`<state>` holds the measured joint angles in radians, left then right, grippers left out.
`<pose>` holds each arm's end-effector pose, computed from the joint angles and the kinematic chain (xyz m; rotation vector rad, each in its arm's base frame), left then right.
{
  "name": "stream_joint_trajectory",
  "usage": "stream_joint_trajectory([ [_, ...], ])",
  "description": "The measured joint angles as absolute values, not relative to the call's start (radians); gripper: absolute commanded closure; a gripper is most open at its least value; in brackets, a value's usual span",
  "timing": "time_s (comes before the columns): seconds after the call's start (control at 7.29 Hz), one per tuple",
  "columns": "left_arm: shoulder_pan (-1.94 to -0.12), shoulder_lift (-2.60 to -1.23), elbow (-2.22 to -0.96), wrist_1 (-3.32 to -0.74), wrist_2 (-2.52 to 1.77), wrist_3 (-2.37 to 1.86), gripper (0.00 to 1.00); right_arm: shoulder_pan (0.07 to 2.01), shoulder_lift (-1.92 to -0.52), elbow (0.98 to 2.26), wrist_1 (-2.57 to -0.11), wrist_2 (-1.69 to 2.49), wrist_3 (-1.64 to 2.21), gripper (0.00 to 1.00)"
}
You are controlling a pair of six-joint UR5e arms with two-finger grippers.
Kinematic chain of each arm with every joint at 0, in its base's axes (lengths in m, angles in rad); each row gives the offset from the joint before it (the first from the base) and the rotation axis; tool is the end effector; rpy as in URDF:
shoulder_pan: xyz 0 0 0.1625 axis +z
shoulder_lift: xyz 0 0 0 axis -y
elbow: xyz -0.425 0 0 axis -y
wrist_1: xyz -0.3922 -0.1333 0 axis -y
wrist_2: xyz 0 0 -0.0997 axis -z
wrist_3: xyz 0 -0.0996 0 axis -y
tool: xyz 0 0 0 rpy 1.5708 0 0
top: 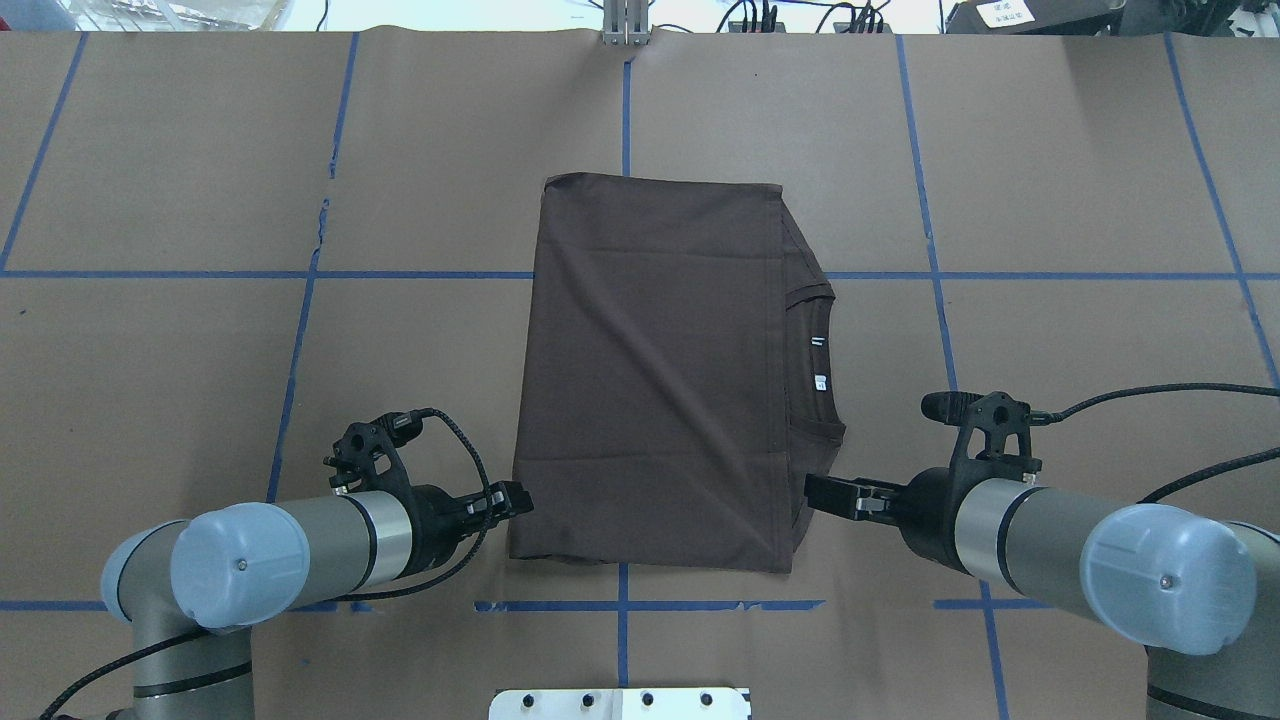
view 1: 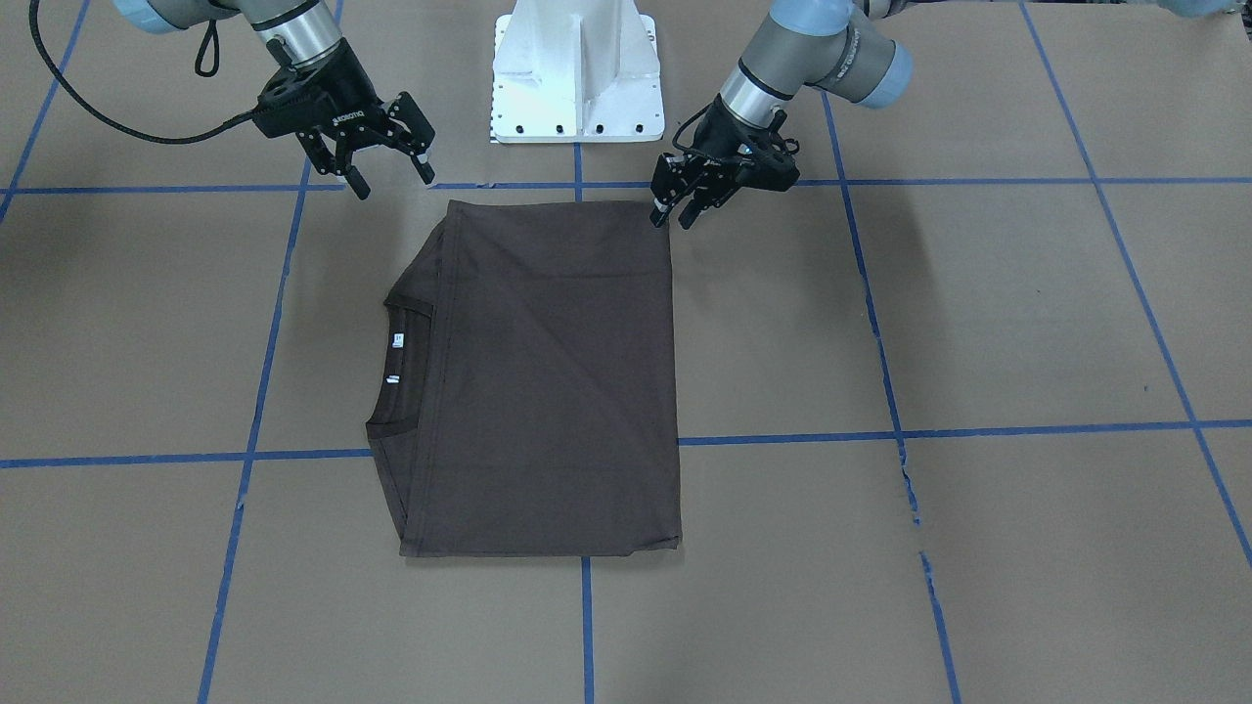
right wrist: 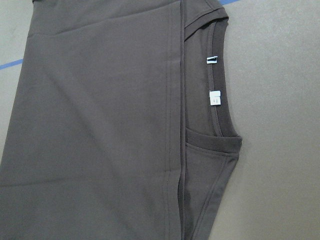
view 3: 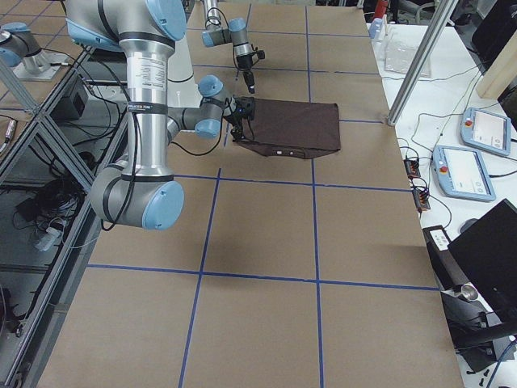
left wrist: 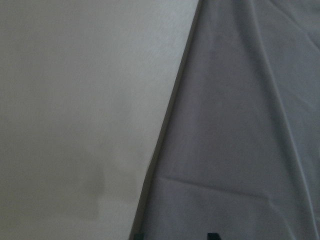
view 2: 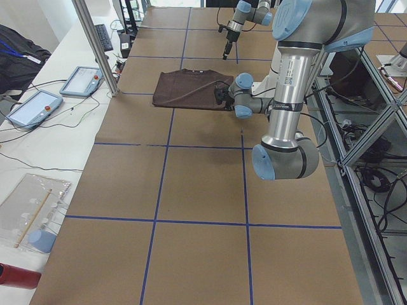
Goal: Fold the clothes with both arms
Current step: 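Move both grippers to the shirt corners nearest the robot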
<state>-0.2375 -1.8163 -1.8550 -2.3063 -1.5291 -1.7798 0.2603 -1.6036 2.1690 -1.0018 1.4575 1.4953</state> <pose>0.5184 -0.2669 0.3114 0.0545 1.2750 -0.4112 -0.3967 -0.2553 0.3286 0.2895 -1.1029 0.2286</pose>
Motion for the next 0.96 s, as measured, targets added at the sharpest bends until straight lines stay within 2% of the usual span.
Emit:
stream_joint_trajectory([
  [0.96,-0.169,-1.829,-1.846,-2.276,-1.504,-1.814,0.43,0.262,-1.607,2.168,-1.002,1.448,1.497,0.00],
])
